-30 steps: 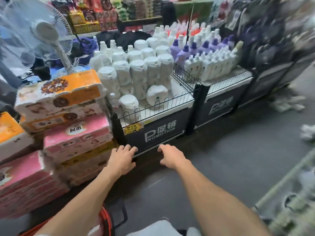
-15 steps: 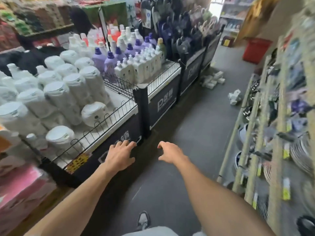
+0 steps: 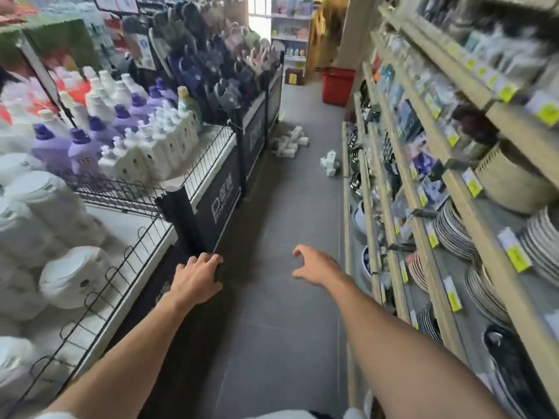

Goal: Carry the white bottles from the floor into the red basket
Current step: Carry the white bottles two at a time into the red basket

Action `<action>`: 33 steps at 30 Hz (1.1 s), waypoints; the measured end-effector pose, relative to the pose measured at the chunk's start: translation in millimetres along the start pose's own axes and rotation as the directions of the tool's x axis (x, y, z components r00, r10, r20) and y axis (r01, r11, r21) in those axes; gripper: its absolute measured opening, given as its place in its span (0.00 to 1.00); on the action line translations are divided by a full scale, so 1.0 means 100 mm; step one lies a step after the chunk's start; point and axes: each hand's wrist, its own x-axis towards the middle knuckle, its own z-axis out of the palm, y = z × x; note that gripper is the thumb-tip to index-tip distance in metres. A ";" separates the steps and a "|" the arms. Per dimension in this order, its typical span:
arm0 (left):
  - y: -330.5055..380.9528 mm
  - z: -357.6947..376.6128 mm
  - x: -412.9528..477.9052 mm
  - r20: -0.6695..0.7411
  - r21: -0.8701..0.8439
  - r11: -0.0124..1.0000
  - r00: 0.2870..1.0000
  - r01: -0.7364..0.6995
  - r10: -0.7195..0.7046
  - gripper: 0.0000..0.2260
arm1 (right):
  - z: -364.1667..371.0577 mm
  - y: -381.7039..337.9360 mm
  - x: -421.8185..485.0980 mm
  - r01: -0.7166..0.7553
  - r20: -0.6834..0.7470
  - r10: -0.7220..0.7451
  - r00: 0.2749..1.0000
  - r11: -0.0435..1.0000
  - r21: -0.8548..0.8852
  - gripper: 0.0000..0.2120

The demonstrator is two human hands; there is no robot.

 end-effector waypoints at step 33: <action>0.78 -0.78 2.99 -0.026 0.010 0.976 0.975 -0.219 0.220 0.29 | -1.03 0.61 2.28 -0.121 -0.124 0.123 0.985 0.992 0.026 0.21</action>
